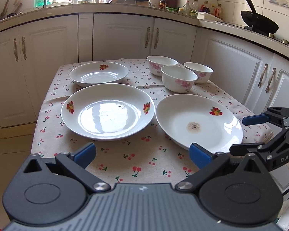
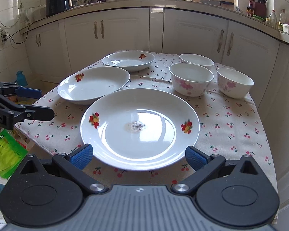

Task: Organize plates and bowls
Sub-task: 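Grip the rim of the stained plate with the left tool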

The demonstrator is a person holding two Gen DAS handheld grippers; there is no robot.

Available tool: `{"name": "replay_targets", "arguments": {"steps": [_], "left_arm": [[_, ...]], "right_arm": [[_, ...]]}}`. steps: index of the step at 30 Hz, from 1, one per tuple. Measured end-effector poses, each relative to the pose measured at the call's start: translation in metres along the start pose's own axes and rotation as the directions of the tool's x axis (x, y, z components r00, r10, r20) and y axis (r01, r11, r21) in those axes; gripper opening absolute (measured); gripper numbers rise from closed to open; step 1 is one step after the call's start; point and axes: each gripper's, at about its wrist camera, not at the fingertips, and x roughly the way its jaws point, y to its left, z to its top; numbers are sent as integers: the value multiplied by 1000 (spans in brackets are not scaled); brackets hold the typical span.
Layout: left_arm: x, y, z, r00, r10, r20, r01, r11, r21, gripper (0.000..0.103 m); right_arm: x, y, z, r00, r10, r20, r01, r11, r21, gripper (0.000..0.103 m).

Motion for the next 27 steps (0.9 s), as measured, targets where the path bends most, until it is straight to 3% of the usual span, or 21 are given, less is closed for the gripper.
{"name": "replay_targets", "arguments": {"steps": [9, 18, 27], "left_arm": [[9, -7, 8, 999, -36, -40, 38, 998, 41, 102], [31, -20, 35, 991, -96, -97, 111, 980, 164, 102], [72, -31, 72, 956, -224, -188, 261, 943, 207, 102]], "right_arm": [[15, 0, -15, 999, 3, -33, -3, 1000, -14, 103], [33, 4, -18, 1000, 3, -21, -5, 998, -68, 103], [38, 2, -18, 1000, 14, -4, -15, 999, -50, 103]]}}
